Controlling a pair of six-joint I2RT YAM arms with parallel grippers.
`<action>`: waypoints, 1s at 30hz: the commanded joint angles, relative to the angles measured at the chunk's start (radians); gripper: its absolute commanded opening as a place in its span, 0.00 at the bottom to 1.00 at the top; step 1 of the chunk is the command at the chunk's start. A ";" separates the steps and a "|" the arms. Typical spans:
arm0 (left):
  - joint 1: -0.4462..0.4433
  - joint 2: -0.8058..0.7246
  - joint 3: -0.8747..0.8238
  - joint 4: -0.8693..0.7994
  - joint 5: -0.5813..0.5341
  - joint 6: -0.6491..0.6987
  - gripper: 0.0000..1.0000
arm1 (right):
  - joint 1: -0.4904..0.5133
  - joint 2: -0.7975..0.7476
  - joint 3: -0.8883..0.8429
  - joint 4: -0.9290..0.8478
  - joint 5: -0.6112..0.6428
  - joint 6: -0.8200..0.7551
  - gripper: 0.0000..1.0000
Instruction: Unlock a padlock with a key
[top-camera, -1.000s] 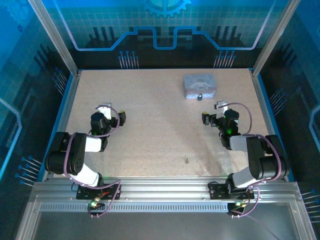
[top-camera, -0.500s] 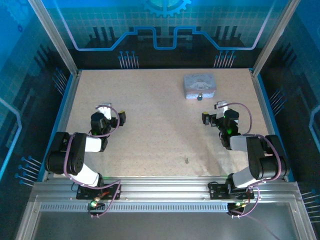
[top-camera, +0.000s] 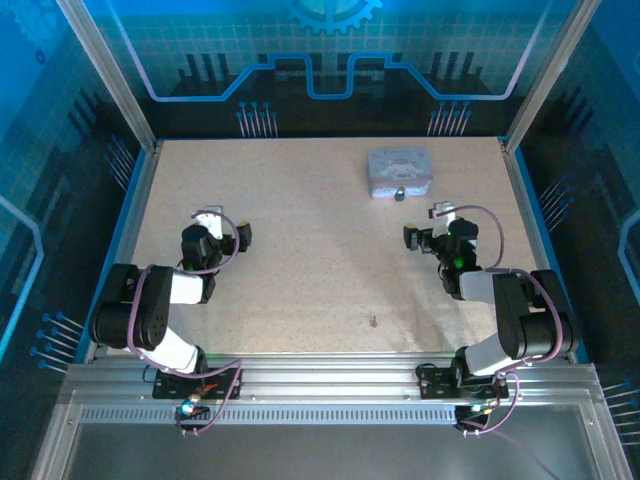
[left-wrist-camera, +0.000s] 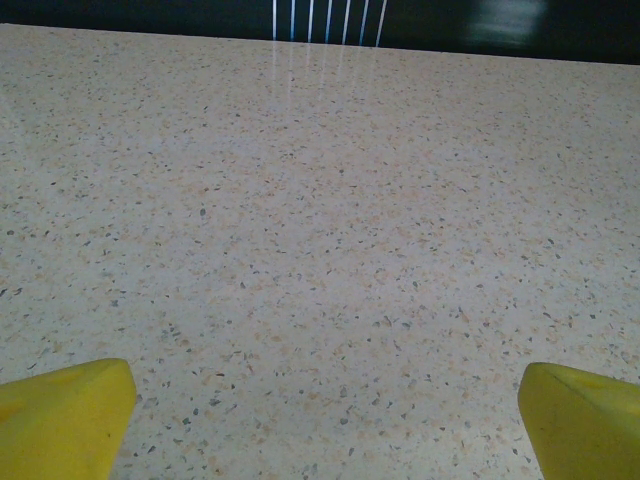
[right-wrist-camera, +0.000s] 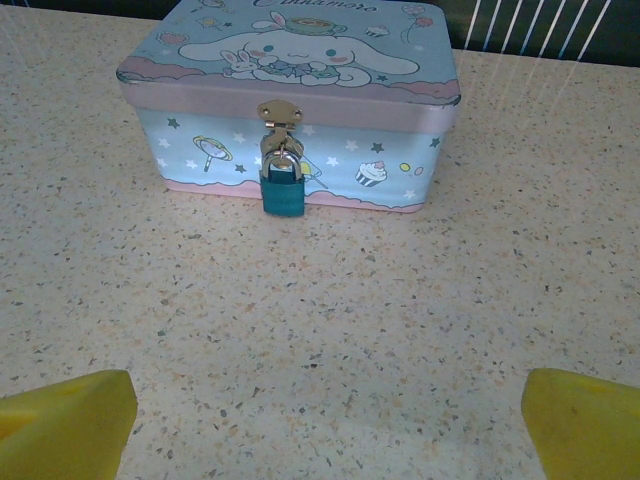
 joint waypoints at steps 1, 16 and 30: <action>0.005 -0.003 0.010 0.010 0.020 -0.009 0.99 | -0.010 0.009 0.017 0.001 -0.017 -0.008 1.00; -0.007 -0.265 -0.026 -0.139 -0.057 -0.025 0.99 | -0.010 -0.110 0.034 -0.138 0.048 0.021 1.00; -0.018 -0.398 0.264 -0.805 0.080 -0.365 0.99 | 0.079 -0.331 0.221 -0.756 0.079 0.200 1.00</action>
